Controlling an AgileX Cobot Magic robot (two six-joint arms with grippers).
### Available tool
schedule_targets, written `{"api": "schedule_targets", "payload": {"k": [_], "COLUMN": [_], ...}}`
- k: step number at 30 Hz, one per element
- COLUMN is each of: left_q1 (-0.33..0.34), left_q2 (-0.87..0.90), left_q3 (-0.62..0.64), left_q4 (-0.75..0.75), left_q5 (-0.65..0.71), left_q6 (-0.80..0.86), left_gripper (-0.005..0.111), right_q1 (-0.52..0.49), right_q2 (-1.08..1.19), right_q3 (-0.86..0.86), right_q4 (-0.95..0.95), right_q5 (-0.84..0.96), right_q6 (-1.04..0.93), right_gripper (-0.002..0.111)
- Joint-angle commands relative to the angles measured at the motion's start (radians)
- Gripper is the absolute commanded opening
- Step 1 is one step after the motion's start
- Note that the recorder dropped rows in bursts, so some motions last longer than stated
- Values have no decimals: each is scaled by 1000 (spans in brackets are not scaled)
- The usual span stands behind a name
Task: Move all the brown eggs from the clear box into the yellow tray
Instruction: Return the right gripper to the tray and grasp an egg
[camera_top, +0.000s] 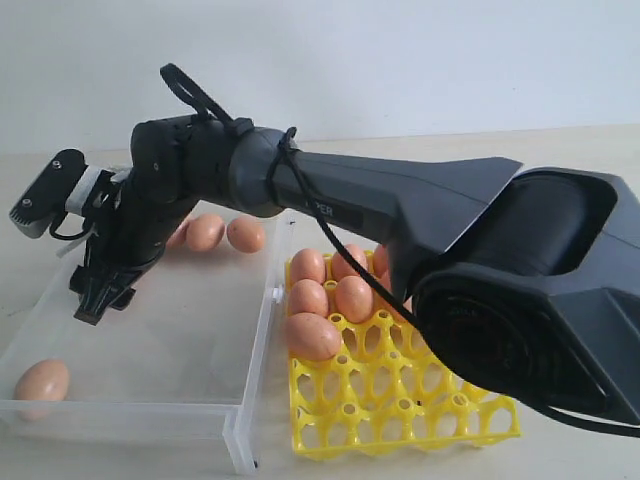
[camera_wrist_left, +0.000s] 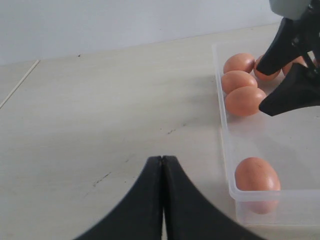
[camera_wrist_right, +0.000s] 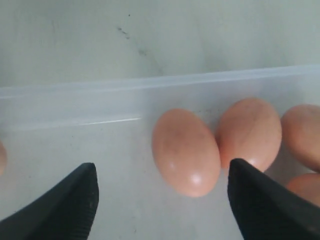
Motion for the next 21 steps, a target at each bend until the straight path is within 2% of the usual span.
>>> {"api": "schedule_targets", "payload": {"k": [1, 21], "left_q1": [-8, -8], "left_q2": [-6, -6], "left_q3": [-4, -4], "left_q4": [-2, -2], "left_q5": [-9, -9], "left_q6": [-6, -6], "left_gripper": [0, 0], "right_q1": [2, 2], "right_q2": [15, 108], "right_q3": [-17, -52], "right_q4": [14, 98], "right_q5": [-82, -194], "right_q6": [-6, -51], "right_gripper": [70, 70]}}
